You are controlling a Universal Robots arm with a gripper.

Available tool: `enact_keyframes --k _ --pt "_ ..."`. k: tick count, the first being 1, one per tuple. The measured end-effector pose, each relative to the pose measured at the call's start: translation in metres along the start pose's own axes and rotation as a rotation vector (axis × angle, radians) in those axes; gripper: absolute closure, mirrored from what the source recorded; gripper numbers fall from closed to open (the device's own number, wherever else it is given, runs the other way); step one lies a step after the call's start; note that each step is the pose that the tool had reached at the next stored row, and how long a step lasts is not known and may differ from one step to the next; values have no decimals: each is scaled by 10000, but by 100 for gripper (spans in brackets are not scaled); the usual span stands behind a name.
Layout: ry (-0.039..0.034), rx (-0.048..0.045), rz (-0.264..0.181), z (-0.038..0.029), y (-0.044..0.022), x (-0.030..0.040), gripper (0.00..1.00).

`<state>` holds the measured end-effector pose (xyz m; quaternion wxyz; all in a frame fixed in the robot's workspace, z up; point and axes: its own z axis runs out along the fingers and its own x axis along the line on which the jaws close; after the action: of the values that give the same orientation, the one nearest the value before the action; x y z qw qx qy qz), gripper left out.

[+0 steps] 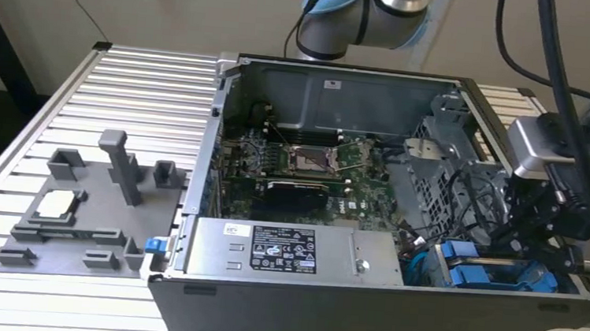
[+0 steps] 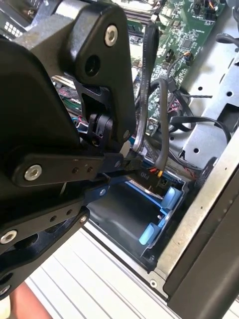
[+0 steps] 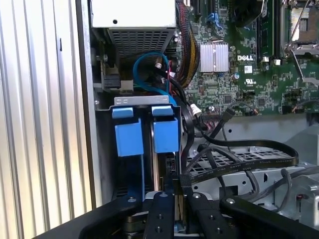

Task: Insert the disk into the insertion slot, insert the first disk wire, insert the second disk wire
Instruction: 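Insert the second disk wire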

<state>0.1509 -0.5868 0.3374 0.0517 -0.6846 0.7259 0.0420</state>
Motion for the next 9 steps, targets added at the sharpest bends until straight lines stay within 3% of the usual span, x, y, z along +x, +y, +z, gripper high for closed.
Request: enact_keyframes --k 9 --pt "-24 7 12 32 0 4 82"
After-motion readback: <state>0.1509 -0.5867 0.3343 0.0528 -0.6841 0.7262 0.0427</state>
